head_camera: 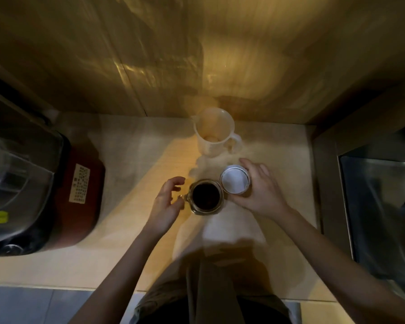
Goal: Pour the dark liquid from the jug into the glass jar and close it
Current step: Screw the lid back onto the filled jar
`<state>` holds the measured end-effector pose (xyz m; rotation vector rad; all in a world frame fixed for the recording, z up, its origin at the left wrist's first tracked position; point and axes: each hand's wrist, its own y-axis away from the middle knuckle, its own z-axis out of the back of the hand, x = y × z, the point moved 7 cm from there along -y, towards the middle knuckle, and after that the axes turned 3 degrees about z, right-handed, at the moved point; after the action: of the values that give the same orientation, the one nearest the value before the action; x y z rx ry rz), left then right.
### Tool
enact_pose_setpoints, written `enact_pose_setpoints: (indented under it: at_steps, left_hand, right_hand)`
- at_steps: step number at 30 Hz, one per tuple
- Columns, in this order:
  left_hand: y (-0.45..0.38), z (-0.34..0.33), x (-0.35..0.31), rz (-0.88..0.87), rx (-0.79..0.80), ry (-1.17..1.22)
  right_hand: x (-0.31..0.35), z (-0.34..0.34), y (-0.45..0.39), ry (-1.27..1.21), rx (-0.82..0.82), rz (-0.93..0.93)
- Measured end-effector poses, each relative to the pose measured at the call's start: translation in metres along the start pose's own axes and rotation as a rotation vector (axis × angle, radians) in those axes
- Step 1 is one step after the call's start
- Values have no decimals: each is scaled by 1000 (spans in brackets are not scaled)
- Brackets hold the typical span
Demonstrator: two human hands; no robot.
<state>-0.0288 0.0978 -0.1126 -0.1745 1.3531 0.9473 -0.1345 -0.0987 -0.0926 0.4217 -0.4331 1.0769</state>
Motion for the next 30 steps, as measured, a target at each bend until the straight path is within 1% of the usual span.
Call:
enact_pose_setpoints:
  at_steps: [3, 6, 10, 14, 18, 20, 25, 27, 30]
  left_hand:
    - [8, -6, -3, -53, 107, -246]
    - [10, -13, -4, -93, 125, -356]
    - [9, -19, -8, -112, 63, -305]
    - [7, -18, -8, -115, 41, -264]
    - [8, -16, -8, -102, 43, -265]
    - [8, -15, -7, -87, 30, -260]
    - [9, -14, -6, -46, -6, -248]
    - [9, -15, -7, -46, -3, -245]
    - [9, -15, -6, -50, -4, -250]
  right_hand:
    - [17, 21, 8, 131, 65, 121]
    - [37, 36, 15, 234, 99, 223]
    - [59, 45, 18, 246, 135, 265]
    - [88, 46, 17, 156, 157, 326]
    - [111, 23, 14, 90, 294, 337]
    - [118, 10, 12, 172, 318, 355]
    - [131, 0, 6, 483, 286, 386]
    - [132, -1, 4, 545, 279, 383]
    - [130, -3, 4, 572, 266, 359]
